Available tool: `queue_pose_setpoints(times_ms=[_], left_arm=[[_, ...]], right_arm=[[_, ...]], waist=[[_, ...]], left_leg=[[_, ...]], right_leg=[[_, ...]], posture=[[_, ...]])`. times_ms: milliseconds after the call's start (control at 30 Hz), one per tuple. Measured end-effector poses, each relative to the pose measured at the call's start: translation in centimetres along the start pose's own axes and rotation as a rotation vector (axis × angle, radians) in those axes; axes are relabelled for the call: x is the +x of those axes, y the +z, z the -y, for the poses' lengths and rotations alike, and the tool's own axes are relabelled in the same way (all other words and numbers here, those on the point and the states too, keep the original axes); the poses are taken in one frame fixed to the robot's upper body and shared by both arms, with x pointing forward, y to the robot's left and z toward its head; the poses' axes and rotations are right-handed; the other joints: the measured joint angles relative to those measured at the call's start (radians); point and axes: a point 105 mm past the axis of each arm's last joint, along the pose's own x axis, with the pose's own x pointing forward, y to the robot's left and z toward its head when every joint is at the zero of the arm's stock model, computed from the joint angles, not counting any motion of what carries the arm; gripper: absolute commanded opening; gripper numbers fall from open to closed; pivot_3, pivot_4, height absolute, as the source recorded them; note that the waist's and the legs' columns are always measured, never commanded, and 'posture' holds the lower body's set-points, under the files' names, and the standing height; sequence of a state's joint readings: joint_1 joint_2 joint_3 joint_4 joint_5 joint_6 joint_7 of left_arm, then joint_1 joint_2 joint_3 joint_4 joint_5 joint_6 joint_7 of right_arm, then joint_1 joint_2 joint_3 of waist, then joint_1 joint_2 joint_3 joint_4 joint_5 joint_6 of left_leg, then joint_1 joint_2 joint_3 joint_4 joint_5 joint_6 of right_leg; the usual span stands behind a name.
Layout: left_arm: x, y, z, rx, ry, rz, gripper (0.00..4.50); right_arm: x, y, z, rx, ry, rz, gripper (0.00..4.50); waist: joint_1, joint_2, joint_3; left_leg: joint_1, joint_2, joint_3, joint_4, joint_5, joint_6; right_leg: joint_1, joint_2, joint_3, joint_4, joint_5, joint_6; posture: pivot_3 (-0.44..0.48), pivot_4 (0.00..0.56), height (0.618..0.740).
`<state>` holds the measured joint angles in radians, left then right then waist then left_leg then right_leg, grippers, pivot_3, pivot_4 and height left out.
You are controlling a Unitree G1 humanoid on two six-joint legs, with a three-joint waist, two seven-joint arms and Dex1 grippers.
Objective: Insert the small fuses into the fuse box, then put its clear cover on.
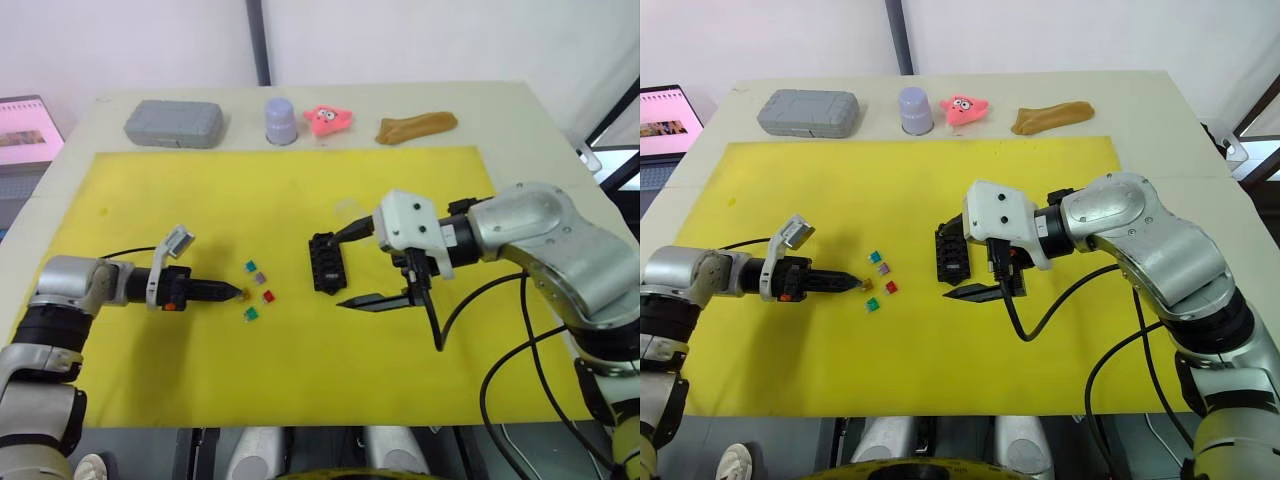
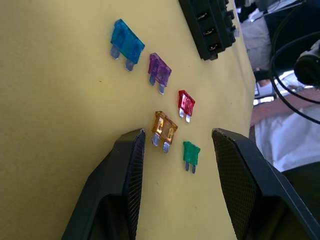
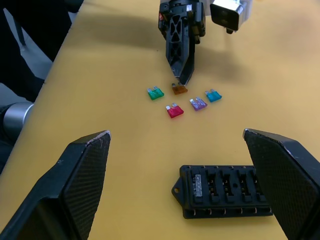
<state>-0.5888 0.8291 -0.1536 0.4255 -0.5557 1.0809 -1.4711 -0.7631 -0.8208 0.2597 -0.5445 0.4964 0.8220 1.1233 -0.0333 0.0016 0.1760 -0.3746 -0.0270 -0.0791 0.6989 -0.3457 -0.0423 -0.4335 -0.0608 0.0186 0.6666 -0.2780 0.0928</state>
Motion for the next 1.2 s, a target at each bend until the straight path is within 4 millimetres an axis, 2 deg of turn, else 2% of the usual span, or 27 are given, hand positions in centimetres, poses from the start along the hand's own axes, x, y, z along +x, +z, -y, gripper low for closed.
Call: queue_pose_setpoints(times_ms=[467, 567, 600, 867, 967, 1000, 1200], left_arm=[[1.3, 0.1, 0.4, 0.012, -0.055, -0.019, 2.25], [1.4, 0.0, 0.4, 0.015, -0.055, -0.028, 1.51], [1.5, -0.1, 0.3, 0.018, -0.053, -0.033, 1.03], [1.7, -0.3, -0.2, 0.035, -0.040, -0.043, 1.03], [1.6, -0.3, -0.3, 0.043, -0.034, -0.043, 0.17], [1.6, -0.3, -0.3, 0.045, -0.035, -0.043, 0.07], [1.6, -0.4, -0.4, 0.061, -0.028, -0.046, 0.07]], right_arm=[[0.0, 0.3, 0.3, -0.011, -0.018, -0.004, 4.50], [0.0, 0.2, 0.3, -0.009, -0.021, -0.006, 4.50], [0.0, 0.2, 0.3, -0.008, -0.021, -0.007, 4.50], [0.0, 0.2, 0.5, -0.008, -0.034, -0.007, 4.50], [0.0, 0.3, 0.5, -0.008, -0.036, -0.007, 4.50], [0.0, 0.2, 0.5, -0.009, -0.037, -0.008, 4.50], [0.0, 0.3, 0.5, -0.009, -0.039, -0.008, 4.50]], waist=[[0.020, 0.000, 0.000], [0.019, 0.000, 0.000], [0.019, 0.000, 0.000], [0.018, 0.000, 0.000], [0.017, 0.000, 0.000], [0.017, 0.000, 0.000], [0.017, 0.000, 0.000]], left_leg=[[0.000, -0.002, 0.000, 0.000, 0.000, 0.000], [0.000, -0.002, 0.000, 0.000, 0.000, 0.000], [0.000, -0.002, 0.000, 0.000, 0.000, 0.000], [0.000, -0.001, 0.000, 0.000, 0.000, 0.000], [0.000, -0.001, 0.000, 0.000, 0.000, 0.000], [0.000, -0.001, 0.000, 0.000, 0.000, 0.000], [0.001, -0.001, 0.000, 0.000, 0.000, 0.000]], right_leg=[[0.000, -0.001, 0.000, 0.000, 0.000, 0.000], [0.000, -0.001, 0.000, 0.000, 0.000, 0.000], [0.000, -0.001, 0.000, 0.000, 0.000, 0.000], [0.000, -0.001, 0.000, 0.000, 0.000, 0.000], [0.000, -0.001, 0.000, 0.000, 0.000, 0.000], [0.000, -0.001, 0.000, 0.000, 0.000, 0.000], [0.000, -0.001, 0.000, 0.000, 0.000, 0.000]], posture=[[0.000, 0.150, 0.740], [0.000, 0.150, 0.740], [0.000, 0.150, 0.740], [0.000, 0.150, 0.740], [0.000, 0.150, 0.740], [0.000, 0.150, 0.740], [0.000, 0.150, 0.740]])
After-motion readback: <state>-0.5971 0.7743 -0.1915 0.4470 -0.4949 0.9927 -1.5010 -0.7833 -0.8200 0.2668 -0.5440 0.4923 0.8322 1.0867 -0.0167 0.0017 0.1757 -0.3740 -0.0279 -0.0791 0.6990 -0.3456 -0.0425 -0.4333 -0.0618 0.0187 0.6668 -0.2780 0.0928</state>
